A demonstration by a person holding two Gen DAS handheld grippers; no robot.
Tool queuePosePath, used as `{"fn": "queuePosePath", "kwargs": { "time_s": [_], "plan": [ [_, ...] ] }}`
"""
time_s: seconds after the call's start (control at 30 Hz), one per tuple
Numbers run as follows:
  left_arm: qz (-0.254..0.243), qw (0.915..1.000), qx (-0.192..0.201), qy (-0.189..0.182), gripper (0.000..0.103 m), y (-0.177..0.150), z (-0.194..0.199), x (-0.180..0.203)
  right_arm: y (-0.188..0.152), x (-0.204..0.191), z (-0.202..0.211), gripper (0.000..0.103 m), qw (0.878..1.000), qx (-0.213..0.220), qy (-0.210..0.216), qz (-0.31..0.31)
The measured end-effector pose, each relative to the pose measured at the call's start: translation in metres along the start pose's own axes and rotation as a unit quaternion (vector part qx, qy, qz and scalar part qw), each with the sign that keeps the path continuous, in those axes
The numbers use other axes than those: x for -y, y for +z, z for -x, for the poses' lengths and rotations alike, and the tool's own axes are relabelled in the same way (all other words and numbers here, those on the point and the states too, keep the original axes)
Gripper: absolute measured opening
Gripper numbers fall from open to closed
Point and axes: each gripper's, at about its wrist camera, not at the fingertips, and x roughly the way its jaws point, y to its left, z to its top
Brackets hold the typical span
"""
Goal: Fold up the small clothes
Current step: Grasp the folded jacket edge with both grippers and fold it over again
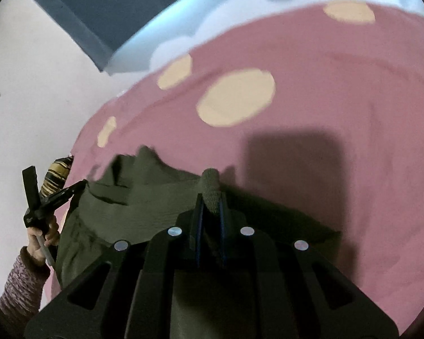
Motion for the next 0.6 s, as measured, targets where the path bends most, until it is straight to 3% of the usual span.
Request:
{"fn": "queuePosePath", "kwargs": {
  "time_s": [0.3, 0.43, 0.5, 0.57, 0.6],
  "plan": [
    [0.001, 1.0, 0.001, 0.004, 0.012, -0.009, -0.015, 0.002, -0.004, 0.019, -0.01, 0.01, 0.999, -0.008, 0.03, -0.044],
    [0.017, 0.9997, 0.01, -0.011, 0.017, -0.005, 0.005, -0.004, -0.004, 0.017, 0.011, 0.018, 0.997, 0.008, 0.051, -0.058],
    [0.032, 0.999, 0.028, -0.015, 0.032, -0.007, 0.029, -0.01, -0.008, 0.013, 0.029, 0.029, 0.997, 0.021, 0.056, -0.054],
    [0.045, 0.9977, 0.045, -0.022, 0.063, -0.014, 0.052, -0.018, -0.016, 0.008, 0.054, 0.037, 0.996, 0.036, 0.06, -0.05],
    [0.057, 0.9964, 0.056, -0.029, 0.066, -0.021, 0.067, -0.024, -0.021, 0.007, 0.065, 0.042, 0.996, 0.042, 0.062, -0.05]
  ]
}}
